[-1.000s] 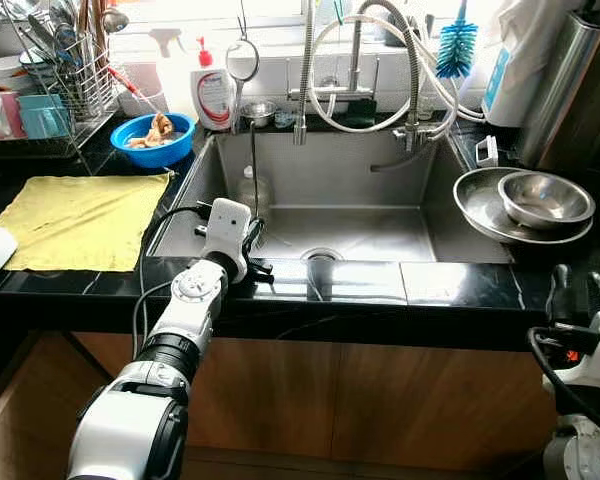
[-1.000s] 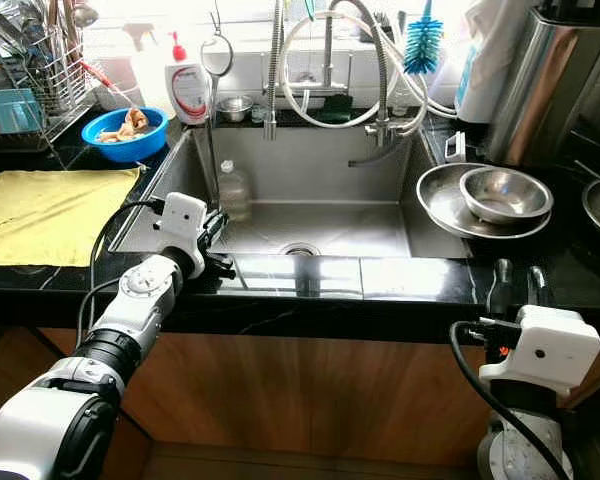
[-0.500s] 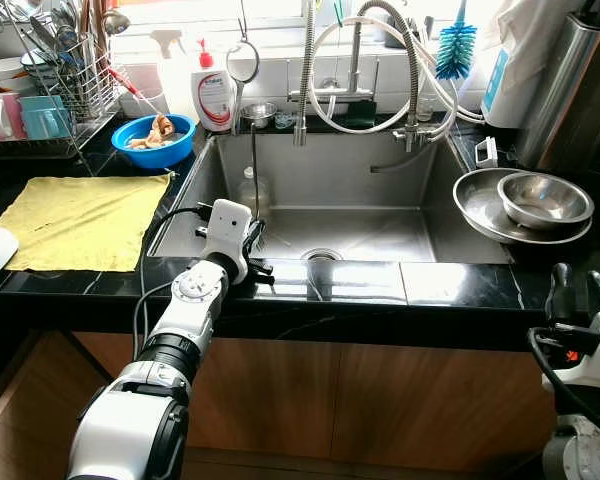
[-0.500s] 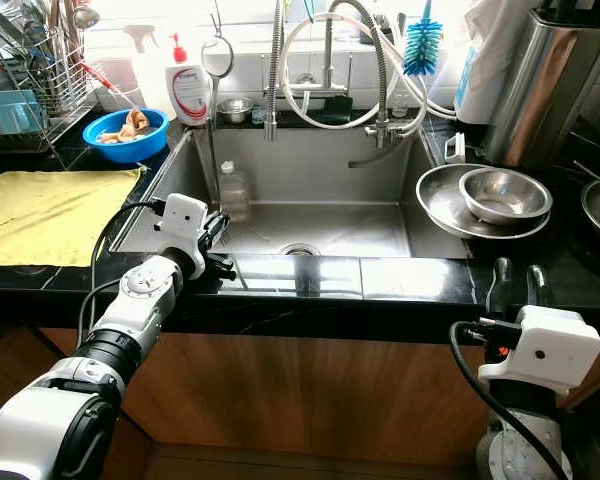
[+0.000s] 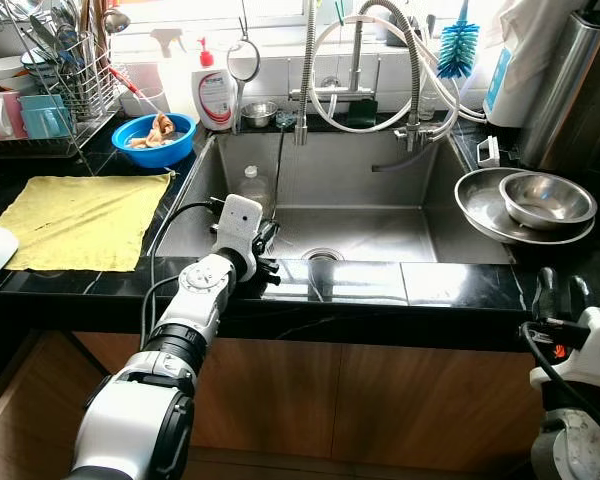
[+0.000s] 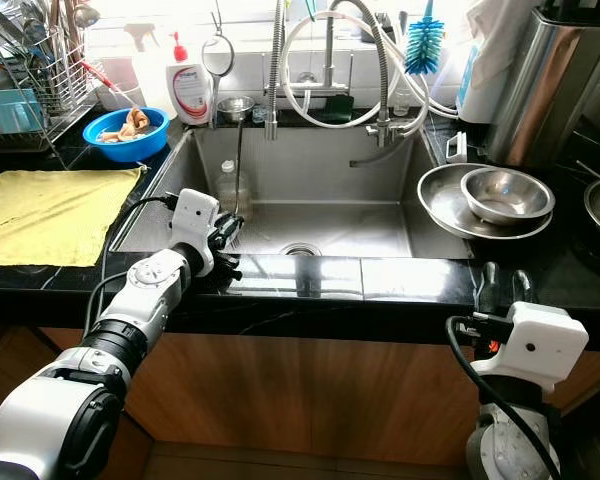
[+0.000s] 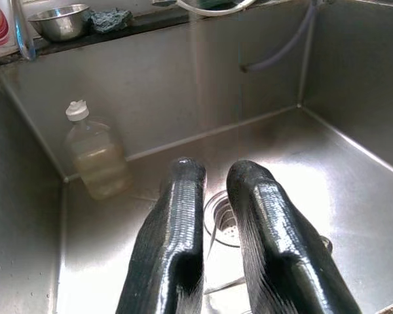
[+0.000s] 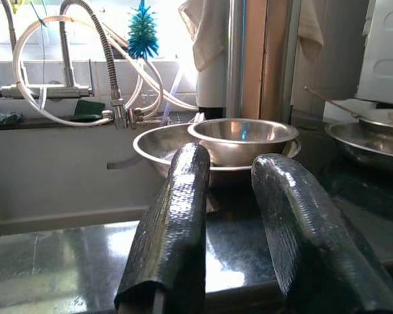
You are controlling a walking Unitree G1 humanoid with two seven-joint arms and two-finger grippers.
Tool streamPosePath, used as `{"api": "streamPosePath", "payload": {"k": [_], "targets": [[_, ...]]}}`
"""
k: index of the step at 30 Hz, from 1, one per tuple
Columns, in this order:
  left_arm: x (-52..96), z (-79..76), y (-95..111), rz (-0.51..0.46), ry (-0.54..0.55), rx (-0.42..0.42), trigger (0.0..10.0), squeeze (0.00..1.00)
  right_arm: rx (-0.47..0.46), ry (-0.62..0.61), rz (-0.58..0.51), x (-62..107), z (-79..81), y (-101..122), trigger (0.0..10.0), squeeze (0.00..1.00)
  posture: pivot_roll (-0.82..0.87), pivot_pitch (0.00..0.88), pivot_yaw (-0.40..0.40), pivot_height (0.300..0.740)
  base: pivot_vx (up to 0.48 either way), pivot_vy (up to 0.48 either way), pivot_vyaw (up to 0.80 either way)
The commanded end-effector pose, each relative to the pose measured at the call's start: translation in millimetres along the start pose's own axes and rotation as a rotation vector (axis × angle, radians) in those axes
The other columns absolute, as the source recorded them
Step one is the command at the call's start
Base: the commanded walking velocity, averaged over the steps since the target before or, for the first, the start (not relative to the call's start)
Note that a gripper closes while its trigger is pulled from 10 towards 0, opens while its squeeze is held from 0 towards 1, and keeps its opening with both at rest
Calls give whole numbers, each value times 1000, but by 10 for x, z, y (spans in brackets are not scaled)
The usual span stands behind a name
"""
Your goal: Kitchen organization
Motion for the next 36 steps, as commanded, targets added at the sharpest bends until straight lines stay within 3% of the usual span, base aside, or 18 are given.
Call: {"api": "streamPosePath", "payload": {"k": [1,3,4,6,8,9,14,16,19,26,33,36], "targets": [[1,-12,-97,49,-4,8,10000,0,-5,5,18,-6,7,-31,10000,0,-55,0,65,740,0,0,0],[1,-8,-101,51,-1,16,10000,0,-6,9,21,-7,13,-36,10000,0,-55,0,65,740,0,0,0],[2,-16,-95,47,-11,47,10000,1000,-9,10,23,-7,13,-38,10000,0,-56,0,64,740,0,0,0],[1,-22,-83,41,-19,67,10000,1000,-10,10,24,-7,12,-40,10000,0,-55,0,64,740,0,0,0],[-4,-14,-76,42,-5,20,10000,1000,-10,13,26,-10,15,-41,10000,0,-56,0,63,740,0,0,0],[-4,1,-54,27,9,26,10000,0,-10,13,26,-14,14,-38,10000,0,-57,0,63,740,0,0,0],[22,62,280,-142,41,-13,10000,0,-6,14,21,-32,15,-7,10000,0,-59,0,63,740,0,0,0],[90,88,543,-269,49,-64,10000,0,1,15,9,-46,19,35,10000,0,-59,0,63,740,0,0,0],[173,143,686,-341,65,-66,10000,0,4,27,-10,-59,48,98,10000,0,-55,0,62,740,0,0,0],[436,377,656,-363,110,-123,10000,0,2,28,-23,-32,67,143,10000,0,-52,0,60,740,0,0,0],[594,419,715,-392,124,-148,10000,0,4,12,-23,-4,0,160,10000,0,-50,0,57,740,0,0,0],[676,376,569,-370,145,-109,10000,0,7,6,-7,1,6,134,10000,0,-48,0,50,740,0,0,0]]}}
Point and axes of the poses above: a point about 5 cm out from each wrist's last joint towards the gripper, its own x axis pointing back from the gripper into the wrist, its own y axis along the axis of the wrist's last joint, z = x × y, the point moved 6 cm from there along -x, pointing out of the wrist towards the gripper, and after that the axes turned 14 degrees about x, right-handed, at the moved point
